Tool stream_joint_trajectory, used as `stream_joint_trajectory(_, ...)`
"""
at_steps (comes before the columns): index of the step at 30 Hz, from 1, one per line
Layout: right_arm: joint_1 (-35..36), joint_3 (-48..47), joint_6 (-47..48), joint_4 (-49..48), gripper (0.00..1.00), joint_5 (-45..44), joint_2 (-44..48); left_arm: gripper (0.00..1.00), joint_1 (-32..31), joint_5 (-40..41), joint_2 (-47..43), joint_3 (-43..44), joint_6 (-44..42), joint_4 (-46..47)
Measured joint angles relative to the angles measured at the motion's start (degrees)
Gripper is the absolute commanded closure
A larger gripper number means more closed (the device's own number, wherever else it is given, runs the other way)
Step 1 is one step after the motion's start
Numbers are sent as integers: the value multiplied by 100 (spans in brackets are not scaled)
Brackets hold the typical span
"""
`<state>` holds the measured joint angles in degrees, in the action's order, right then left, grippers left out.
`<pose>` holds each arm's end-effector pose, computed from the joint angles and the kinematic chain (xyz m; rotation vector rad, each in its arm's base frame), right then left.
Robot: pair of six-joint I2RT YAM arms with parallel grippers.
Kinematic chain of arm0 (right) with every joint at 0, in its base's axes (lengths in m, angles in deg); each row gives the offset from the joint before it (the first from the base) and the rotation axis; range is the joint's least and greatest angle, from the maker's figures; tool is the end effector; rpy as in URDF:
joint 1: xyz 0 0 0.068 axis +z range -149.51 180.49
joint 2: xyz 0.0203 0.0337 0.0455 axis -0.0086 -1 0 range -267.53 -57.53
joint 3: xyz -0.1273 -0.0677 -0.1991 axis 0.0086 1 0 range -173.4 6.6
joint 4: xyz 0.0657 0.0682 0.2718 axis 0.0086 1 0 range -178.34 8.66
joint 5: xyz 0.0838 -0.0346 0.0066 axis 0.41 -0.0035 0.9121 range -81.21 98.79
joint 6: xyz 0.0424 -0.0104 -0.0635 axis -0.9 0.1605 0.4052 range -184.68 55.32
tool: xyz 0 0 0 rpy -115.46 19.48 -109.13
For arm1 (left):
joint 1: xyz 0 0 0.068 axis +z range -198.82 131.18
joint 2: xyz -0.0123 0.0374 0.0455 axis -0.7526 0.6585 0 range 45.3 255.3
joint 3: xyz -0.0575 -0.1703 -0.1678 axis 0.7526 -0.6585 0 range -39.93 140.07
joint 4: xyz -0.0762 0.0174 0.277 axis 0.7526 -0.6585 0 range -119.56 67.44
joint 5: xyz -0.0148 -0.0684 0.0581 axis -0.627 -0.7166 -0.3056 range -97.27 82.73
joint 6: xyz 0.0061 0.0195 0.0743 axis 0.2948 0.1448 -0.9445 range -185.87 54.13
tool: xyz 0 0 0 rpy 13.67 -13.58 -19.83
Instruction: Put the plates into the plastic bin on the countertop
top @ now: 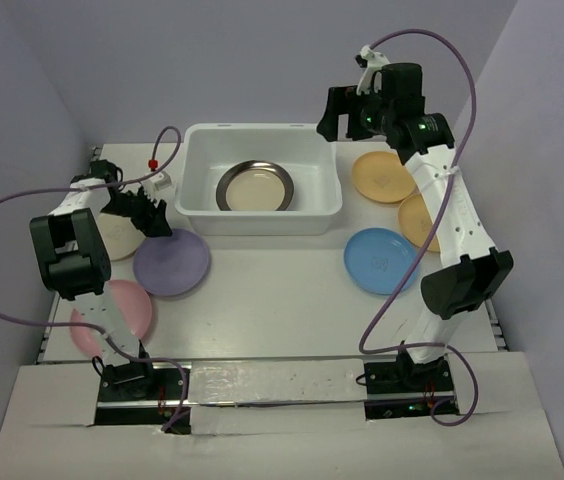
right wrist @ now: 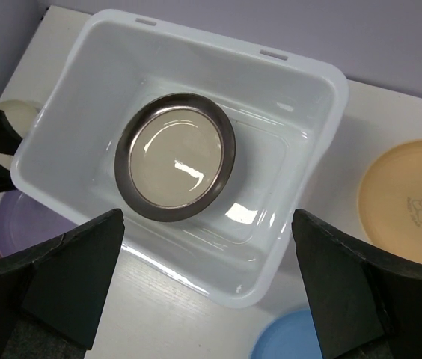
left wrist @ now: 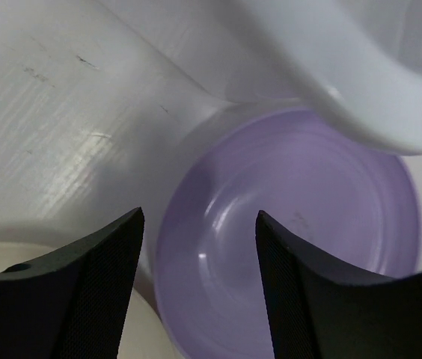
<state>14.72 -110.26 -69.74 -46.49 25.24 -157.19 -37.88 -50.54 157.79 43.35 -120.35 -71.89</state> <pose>0.4094 0.1229 0.4271 -0.3463 1.9876 0.5023 0.4033 0.0320 0.1315 1.0135 2.2706 -0.6946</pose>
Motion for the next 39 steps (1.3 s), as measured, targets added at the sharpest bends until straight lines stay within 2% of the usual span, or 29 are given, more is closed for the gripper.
stream_joint_trajectory(6, -234, 276, 0, 31, 0, -6, 314, 35, -4, 72, 670, 578, -580, -20)
stream_joint_trajectory(9, -264, 425, 6, 78, 0, -65, 319, 43, -4, 118, 881, 833, -1026, -137)
stream_joint_trajectory(19, -286, 534, 48, 251, 0, -239, 319, 48, -4, 140, 923, 821, -2231, -841)
stream_joint_trajectory(26, -288, 530, 48, 307, 0, -303, 300, 63, 39, 138, 878, 440, -2627, -1073)
stream_joint_trajectory(31, -288, 483, 48, 355, 0, -329, 248, 85, 132, 116, 775, 209, -2733, -1105)
stream_joint_trajectory(34, -288, 424, 48, 366, 0, -333, 200, 93, 184, 1, 606, 26, -2673, -1118)
stream_joint_trajectory(39, -288, 422, 48, 381, 0, -335, 166, 100, 192, -188, -125, -366, -2518, -993)
